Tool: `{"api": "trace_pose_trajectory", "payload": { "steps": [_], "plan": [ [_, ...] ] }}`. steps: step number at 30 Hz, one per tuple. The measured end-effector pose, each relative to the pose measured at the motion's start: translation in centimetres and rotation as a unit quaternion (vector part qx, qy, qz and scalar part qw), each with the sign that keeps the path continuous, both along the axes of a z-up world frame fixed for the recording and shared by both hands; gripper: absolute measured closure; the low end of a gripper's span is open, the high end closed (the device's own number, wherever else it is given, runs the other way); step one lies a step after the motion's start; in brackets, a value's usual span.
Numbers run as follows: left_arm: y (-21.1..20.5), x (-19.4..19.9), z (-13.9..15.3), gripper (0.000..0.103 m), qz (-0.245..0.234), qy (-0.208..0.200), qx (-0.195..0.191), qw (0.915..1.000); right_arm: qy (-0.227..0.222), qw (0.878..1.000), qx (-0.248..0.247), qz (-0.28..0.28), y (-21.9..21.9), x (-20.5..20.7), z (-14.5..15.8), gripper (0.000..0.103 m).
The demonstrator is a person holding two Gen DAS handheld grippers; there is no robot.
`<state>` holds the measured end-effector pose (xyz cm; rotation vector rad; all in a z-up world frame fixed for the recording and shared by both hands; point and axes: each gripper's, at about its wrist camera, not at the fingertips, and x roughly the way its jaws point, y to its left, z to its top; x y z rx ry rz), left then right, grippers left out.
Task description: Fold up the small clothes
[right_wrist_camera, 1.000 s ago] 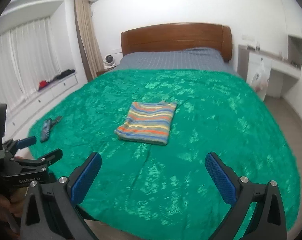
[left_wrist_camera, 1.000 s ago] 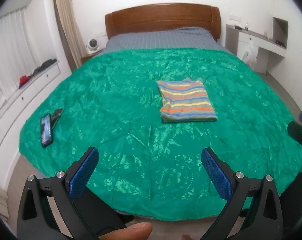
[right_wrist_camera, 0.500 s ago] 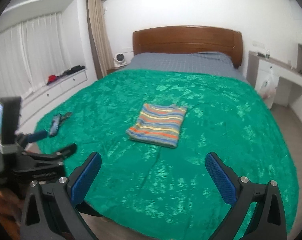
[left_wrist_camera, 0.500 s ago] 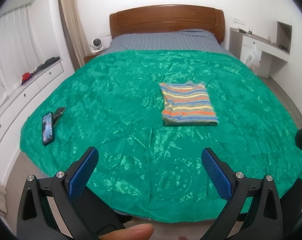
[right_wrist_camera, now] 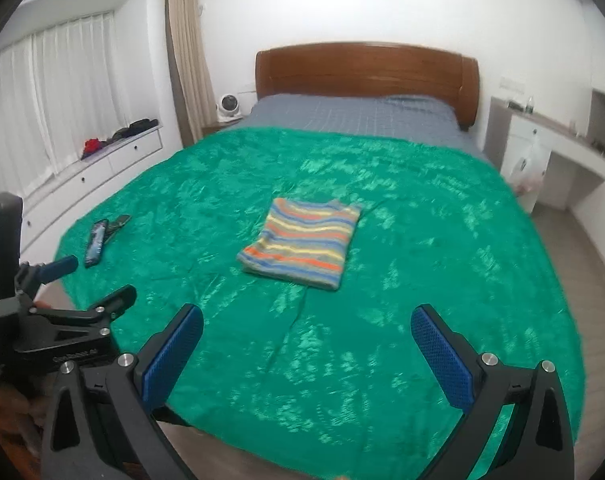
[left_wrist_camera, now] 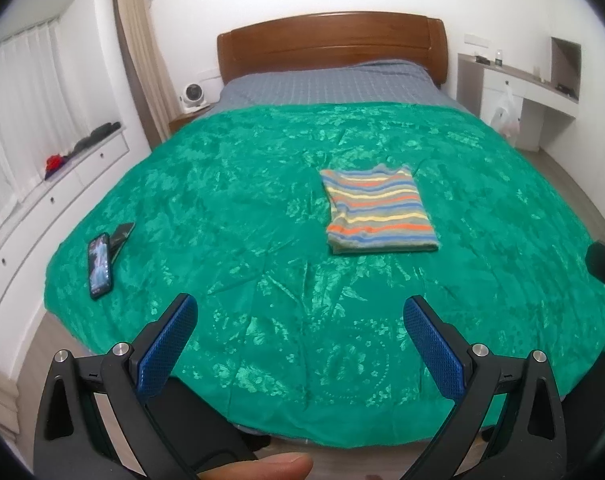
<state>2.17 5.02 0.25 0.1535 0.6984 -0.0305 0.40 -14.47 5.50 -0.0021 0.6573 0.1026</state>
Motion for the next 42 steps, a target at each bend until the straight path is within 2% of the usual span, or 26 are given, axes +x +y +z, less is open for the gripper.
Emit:
{"api": "trace_pose_trajectory", "payload": {
  "steps": [5, 8, 10, 24, 29, 42],
  "plan": [
    [-0.1, -0.4, 0.7, 0.0, -0.01, -0.012, -0.006, 0.9999, -0.01, 1.0, -0.008, 0.002, 0.0, -0.3, 0.7, 0.0],
    [-0.4, -0.4, 0.7, 0.0, -0.009, -0.012, 0.008, 0.9999, 0.037, 0.999, 0.011, 0.01, 0.0, 0.8, 0.3, 0.0],
    [-0.3, -0.2, 0.7, 0.0, -0.01, -0.004, 0.0, 0.9999, 0.047, 0.999, 0.018, 0.009, 0.1, 1.0, 0.1, 0.0],
    [-0.7, 0.0, 0.9, 0.0, -0.003, 0.024, -0.015, 0.9996, 0.048, 0.999, -0.023, -0.001, 2.1, 0.9, 0.4, 0.0],
    [-1.1, 0.0, 0.9, 0.0, -0.002, 0.029, -0.015, 0.9995, 0.061, 0.998, -0.022, -0.007, 2.0, 1.1, 0.0, 0.0],
    [-1.2, 0.1, 0.6, 0.0, -0.001, 0.04, -0.023, 0.9989, 0.053, 0.998, -0.036, -0.005, 3.1, 0.8, 0.4, 0.0]
  ]
}}
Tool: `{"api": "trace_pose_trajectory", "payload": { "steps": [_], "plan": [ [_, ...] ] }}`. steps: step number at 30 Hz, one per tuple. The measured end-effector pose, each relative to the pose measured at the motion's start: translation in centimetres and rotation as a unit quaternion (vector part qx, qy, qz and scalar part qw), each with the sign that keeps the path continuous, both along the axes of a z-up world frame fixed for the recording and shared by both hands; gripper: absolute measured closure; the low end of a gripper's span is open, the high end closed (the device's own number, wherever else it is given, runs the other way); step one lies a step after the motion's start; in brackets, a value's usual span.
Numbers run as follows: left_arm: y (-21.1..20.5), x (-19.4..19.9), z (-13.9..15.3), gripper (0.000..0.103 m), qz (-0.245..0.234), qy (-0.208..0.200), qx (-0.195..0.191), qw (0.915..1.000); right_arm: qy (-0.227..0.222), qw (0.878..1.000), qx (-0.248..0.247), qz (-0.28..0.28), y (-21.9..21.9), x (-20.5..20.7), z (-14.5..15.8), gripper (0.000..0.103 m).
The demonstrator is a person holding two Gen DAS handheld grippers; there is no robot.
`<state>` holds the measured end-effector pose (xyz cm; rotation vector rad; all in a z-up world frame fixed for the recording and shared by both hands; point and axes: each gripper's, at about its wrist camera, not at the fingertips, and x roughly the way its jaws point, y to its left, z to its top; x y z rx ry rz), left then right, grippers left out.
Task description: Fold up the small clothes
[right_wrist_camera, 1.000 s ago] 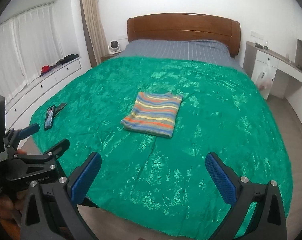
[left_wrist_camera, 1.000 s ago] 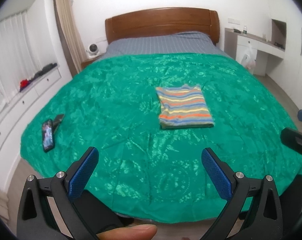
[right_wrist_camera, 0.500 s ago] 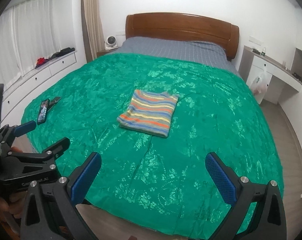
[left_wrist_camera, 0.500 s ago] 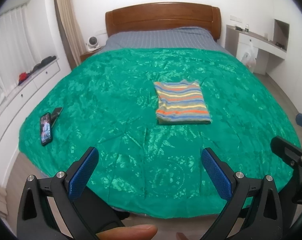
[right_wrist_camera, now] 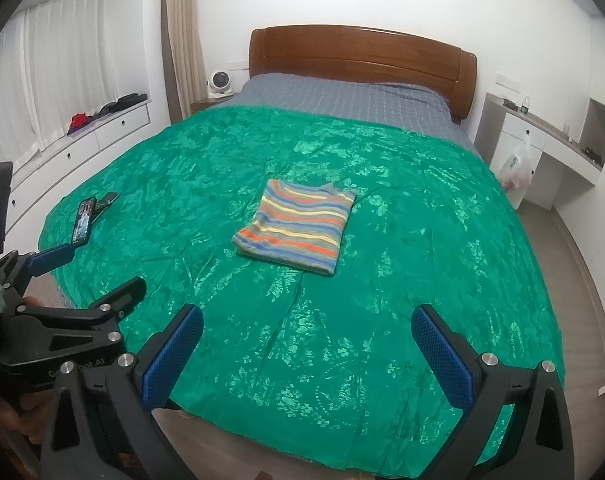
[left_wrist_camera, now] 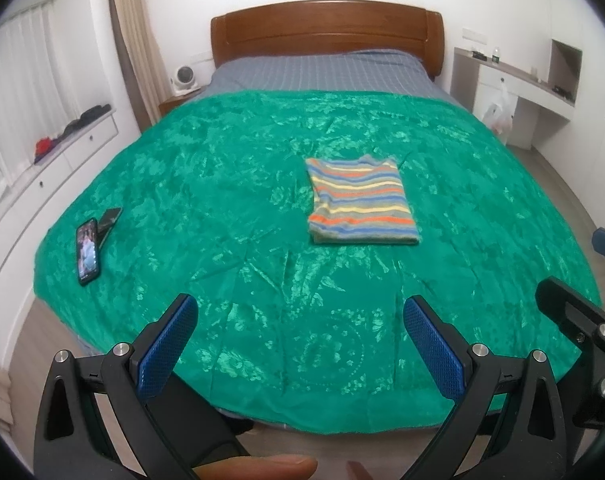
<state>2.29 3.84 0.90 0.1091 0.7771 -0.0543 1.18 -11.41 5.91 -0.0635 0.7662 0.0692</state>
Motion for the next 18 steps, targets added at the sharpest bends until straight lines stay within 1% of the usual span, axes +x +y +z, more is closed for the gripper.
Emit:
{"api": "trace_pose_trajectory", "payload": {
  "steps": [7, 18],
  "plan": [
    [0.09, 0.18, -0.04, 0.0, 0.0, 0.003, 0.001, 1.0, 0.007, 1.0, -0.007, -0.005, 0.04, 0.18, -0.17, 0.0],
    [0.03, 0.22, -0.14, 0.0, -0.001, 0.005, -0.001, 1.0, 0.0, 1.0, -0.012, -0.017, -0.34, 0.15, 0.11, 0.0]
  ]
}}
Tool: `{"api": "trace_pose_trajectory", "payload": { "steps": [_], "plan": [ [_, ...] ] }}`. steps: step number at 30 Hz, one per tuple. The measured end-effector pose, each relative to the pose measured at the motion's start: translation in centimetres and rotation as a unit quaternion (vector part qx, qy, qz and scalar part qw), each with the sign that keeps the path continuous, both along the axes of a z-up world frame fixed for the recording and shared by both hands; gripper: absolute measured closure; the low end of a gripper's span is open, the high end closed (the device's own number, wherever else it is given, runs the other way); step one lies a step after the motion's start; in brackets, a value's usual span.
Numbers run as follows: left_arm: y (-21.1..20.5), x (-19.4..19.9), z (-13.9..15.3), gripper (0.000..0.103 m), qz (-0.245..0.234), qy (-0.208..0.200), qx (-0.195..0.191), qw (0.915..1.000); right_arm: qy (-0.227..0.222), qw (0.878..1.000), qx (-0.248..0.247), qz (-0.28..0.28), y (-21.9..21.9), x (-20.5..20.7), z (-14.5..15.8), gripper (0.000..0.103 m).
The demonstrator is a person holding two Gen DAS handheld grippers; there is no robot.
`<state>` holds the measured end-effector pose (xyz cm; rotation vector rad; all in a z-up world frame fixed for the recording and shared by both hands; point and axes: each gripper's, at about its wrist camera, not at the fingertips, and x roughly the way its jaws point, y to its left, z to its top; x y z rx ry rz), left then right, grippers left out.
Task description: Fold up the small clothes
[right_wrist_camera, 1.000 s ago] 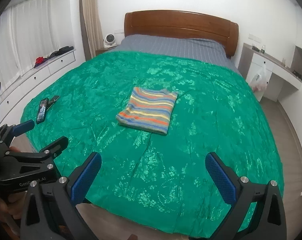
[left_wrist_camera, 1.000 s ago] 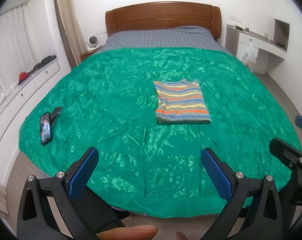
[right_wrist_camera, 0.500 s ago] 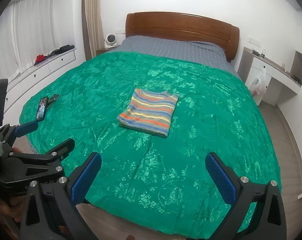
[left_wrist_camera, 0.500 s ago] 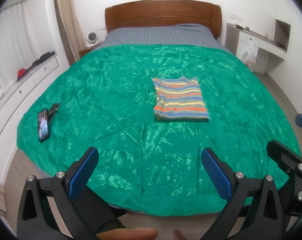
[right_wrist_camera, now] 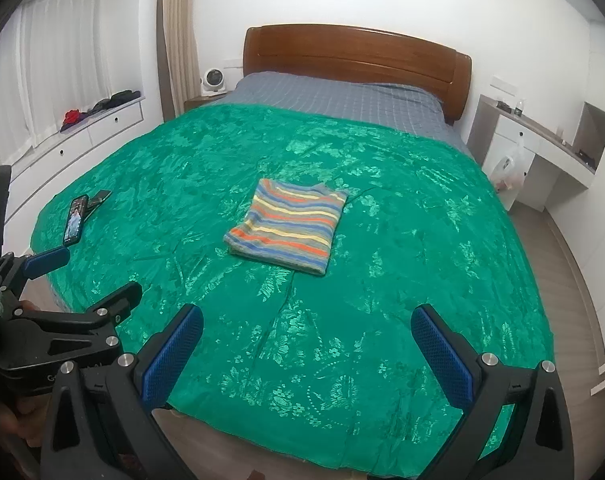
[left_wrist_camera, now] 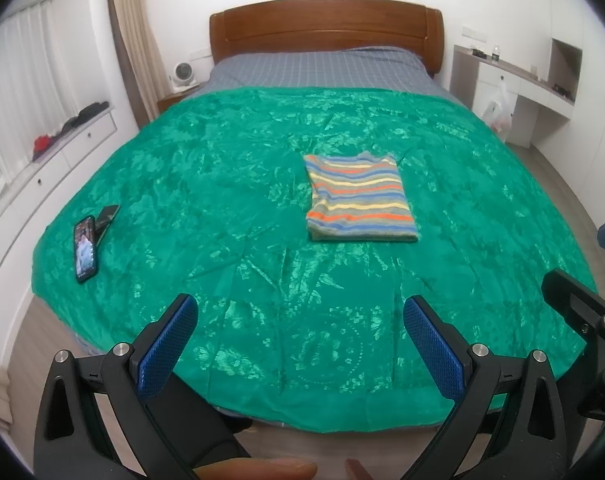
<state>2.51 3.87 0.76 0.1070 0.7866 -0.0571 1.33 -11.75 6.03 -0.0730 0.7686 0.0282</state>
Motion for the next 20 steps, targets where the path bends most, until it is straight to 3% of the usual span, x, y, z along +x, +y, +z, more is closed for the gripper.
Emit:
{"api": "trace_pose_trajectory", "payload": {
  "steps": [20],
  "plan": [
    [-1.1, -0.3, -0.2, 0.0, -0.004, -0.012, 0.015, 0.9998, 0.007, 1.0, 0.009, -0.015, -1.4, 0.1, -0.6, 0.0]
  ]
}}
